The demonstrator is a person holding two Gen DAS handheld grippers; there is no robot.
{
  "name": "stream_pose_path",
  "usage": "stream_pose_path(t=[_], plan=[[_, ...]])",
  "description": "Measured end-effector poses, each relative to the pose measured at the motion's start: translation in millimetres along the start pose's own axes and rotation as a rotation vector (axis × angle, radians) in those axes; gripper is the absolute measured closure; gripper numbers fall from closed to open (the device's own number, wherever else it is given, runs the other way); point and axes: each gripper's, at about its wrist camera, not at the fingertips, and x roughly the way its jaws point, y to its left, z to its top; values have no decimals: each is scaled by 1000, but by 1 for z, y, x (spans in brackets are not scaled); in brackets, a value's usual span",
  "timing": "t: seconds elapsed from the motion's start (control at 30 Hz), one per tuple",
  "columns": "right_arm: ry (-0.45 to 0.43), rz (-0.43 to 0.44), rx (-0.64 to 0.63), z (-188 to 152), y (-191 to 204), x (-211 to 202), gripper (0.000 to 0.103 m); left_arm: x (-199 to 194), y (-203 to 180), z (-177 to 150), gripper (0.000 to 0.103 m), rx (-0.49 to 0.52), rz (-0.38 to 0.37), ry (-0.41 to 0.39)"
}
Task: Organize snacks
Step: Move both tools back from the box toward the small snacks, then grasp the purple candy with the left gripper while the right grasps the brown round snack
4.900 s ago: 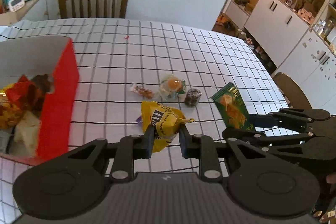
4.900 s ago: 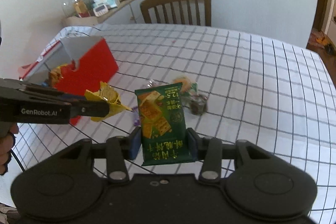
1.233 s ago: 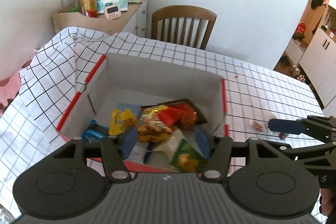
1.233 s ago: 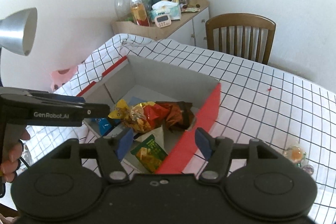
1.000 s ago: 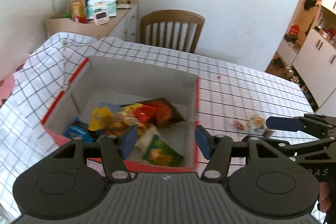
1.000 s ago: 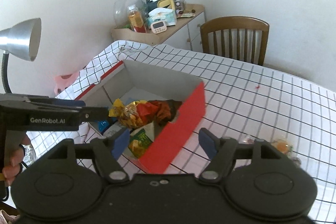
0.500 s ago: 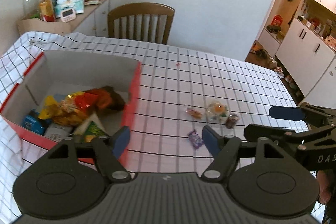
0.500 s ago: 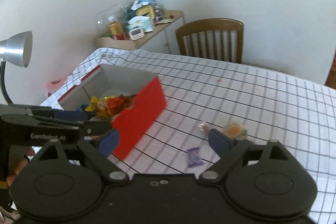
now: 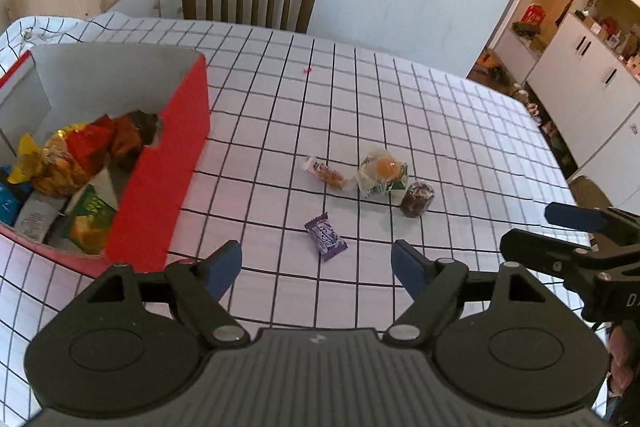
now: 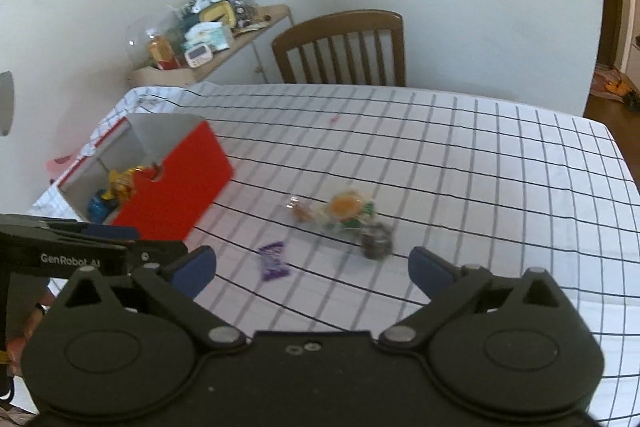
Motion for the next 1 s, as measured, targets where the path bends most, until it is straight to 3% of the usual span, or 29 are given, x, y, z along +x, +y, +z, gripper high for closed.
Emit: stream_pose_path(t=[0.37,0.6,1.0], plan=[[82,-44,-33,4,-38,48,3,72,-5,17,21,-185,30,141],[128,-40,-67,8,-46,78,6,107,1,20,21,-286,75,190],[196,-42,-113,13,-46,125,27,136,-6,19,24,-301,128,204]])
